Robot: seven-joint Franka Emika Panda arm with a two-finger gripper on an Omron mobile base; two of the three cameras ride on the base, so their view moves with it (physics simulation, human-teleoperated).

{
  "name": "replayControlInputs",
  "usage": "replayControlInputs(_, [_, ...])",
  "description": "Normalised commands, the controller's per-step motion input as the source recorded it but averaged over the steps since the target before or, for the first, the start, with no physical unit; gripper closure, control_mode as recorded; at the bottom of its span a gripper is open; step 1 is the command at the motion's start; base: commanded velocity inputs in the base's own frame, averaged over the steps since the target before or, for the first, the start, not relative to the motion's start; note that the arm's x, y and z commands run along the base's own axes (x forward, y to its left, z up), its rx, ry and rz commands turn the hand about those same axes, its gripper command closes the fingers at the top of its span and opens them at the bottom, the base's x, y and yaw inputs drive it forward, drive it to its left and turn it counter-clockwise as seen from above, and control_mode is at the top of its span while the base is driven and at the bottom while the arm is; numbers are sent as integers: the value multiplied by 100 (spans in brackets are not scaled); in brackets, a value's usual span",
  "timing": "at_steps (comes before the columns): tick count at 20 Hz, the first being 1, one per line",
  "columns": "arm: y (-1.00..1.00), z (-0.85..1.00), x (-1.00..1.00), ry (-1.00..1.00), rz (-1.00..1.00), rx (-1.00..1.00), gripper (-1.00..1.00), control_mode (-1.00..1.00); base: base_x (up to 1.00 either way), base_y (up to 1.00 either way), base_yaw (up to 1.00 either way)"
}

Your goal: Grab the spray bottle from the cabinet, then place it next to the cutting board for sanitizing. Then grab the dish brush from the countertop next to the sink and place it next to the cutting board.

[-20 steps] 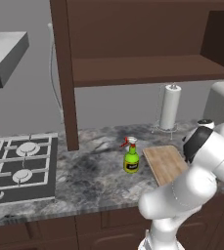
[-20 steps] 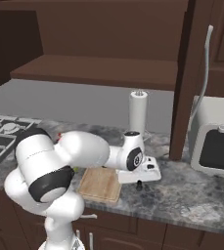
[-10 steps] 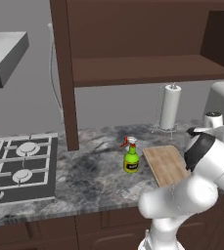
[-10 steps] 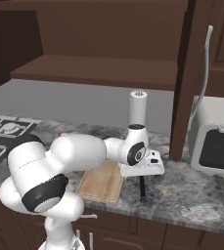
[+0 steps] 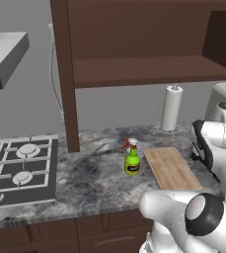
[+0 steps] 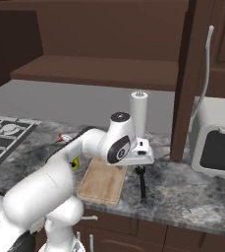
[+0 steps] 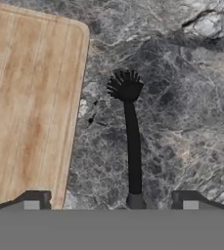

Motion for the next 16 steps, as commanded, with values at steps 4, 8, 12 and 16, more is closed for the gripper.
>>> replayControlInputs(4, [71, 100, -64, -26, 0, -7, -100, -100, 0, 0, 0])
replayControlInputs(8, [61, 100, -70, -28, 0, -10, -100, -100, 0, 0, 0])
replayControlInputs(12, [57, 100, -71, -22, 0, 1, -100, -100, 0, 0, 0])
replayControlInputs(16, [57, 100, -81, -14, 0, 10, -100, -100, 0, 0, 0])
